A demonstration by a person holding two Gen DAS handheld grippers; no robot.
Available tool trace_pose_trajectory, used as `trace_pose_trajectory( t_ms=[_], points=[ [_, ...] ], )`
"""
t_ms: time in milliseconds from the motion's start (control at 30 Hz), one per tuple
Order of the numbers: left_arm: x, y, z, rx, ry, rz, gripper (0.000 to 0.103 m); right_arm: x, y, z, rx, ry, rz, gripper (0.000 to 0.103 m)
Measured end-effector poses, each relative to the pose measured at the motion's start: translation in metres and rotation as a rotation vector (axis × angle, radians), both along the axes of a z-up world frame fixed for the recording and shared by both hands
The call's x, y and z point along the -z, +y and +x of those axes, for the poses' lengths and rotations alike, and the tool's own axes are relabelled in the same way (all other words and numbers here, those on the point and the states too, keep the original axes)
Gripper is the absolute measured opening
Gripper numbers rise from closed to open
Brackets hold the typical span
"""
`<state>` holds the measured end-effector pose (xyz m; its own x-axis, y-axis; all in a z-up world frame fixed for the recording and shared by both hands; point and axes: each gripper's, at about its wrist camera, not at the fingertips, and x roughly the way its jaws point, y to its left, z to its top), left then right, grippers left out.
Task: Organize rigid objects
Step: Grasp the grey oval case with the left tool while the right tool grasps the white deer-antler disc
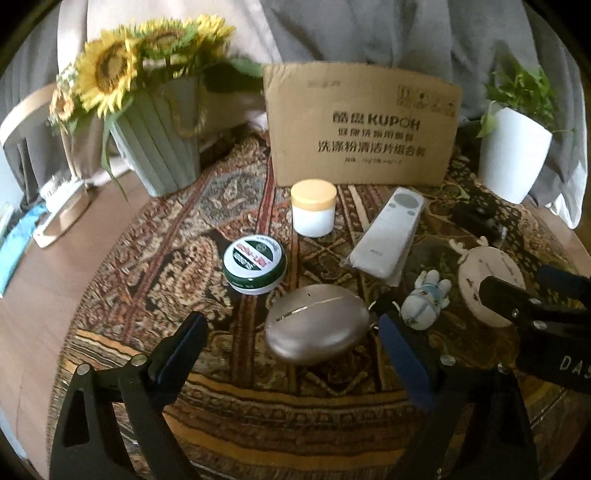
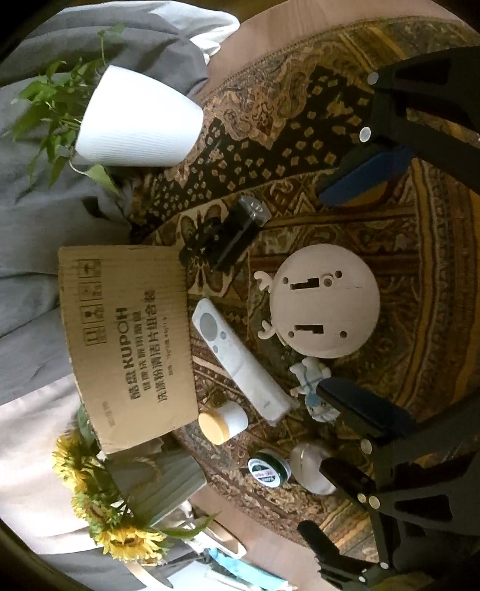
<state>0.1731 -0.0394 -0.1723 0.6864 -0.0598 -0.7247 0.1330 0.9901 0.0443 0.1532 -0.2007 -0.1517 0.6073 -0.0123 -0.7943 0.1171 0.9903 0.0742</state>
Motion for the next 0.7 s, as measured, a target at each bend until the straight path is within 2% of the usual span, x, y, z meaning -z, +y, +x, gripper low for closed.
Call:
trace_pose_trajectory(
  t_ms=[200, 367, 500, 600, 700],
  points=[
    [0.009, -0.005, 0.015, 0.003, 0.061, -0.018, 0.087, 0.008, -0.001, 0.009, 0.006, 0.009, 0.001, 0.093],
    [0.014, -0.005, 0.020, -0.010, 0.089, -0.033, 0.081, 0.014, -0.003, 0.014, 0.012, 0.032, 0.015, 0.087],
    [0.014, -0.004, 0.020, -0.001, 0.097, -0.053, 0.064, 0.017, -0.002, 0.015, 0.002, 0.034, 0.031, 0.081],
    [0.013, -0.005, 0.021, 0.004, 0.098, -0.052, 0.064, 0.017, 0.000, 0.015, -0.019, 0.032, 0.045, 0.072],
    [0.013, -0.005, 0.020, 0.007, 0.093, -0.050, 0.064, 0.018, 0.003, 0.014, -0.024, 0.026, 0.039, 0.072]
  ],
)
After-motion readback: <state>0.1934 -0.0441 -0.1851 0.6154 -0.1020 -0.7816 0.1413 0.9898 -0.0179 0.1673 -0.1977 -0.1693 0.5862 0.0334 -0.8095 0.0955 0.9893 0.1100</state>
